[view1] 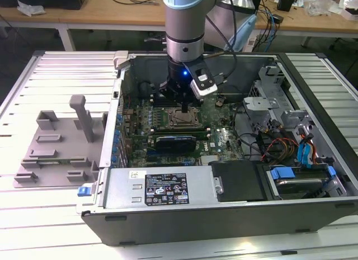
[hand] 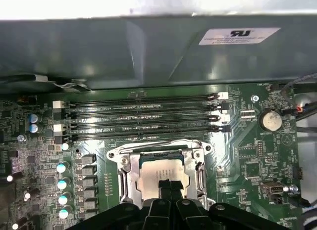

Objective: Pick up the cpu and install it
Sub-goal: 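Install the first cpu locking lever, then install the second cpu locking lever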

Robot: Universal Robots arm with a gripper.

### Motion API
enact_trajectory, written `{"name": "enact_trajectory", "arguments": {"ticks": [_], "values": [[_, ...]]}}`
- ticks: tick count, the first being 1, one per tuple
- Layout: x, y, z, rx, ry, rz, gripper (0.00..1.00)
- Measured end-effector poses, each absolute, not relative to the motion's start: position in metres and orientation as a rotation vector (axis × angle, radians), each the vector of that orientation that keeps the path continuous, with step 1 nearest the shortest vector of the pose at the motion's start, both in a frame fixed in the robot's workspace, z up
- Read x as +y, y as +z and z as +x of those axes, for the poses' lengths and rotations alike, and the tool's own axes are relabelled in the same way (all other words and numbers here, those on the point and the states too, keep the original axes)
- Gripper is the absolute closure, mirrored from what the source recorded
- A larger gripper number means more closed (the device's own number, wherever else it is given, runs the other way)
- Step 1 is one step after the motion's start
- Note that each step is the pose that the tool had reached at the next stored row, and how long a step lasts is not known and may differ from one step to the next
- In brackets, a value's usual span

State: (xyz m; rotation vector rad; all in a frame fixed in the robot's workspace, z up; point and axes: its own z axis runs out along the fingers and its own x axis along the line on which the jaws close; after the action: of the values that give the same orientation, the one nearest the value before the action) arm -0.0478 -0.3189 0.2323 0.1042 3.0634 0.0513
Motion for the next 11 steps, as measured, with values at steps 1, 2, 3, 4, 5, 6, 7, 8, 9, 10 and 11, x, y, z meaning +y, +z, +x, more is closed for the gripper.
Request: {"name": "enact_trajectory", "arguments": {"ticks": [1, 2, 3, 4, 5, 6, 7, 8, 9, 10, 11], "values": [[-0.3188, 0.2389, -0.0478, 3.063, 0.051, 0.104, 0.89], [-0.3188, 0.2406, -0.0478, 3.063, 0.051, 0.104, 0.89], [-0.3188, 0.2408, -0.0478, 3.063, 0.052, 0.104, 0.89], [-0.3188, 0.2408, -0.0478, 3.063, 0.052, 0.104, 0.89], [-0.3188, 0.2410, -0.0478, 3.063, 0.051, 0.104, 0.89], [-0.3188, 0.2410, -0.0478, 3.063, 0.051, 0.104, 0.89], [-0.3188, 0.2414, -0.0478, 3.063, 0.051, 0.104, 0.89], [-0.3188, 0.2418, -0.0478, 3.063, 0.051, 0.104, 0.89], [-0.3188, 0.2419, -0.0478, 3.063, 0.051, 0.104, 0.89], [-0.3189, 0.2420, -0.0478, 3.063, 0.051, 0.104, 0.89], [-0.3188, 0.2420, -0.0478, 3.063, 0.051, 0.104, 0.89]]}}
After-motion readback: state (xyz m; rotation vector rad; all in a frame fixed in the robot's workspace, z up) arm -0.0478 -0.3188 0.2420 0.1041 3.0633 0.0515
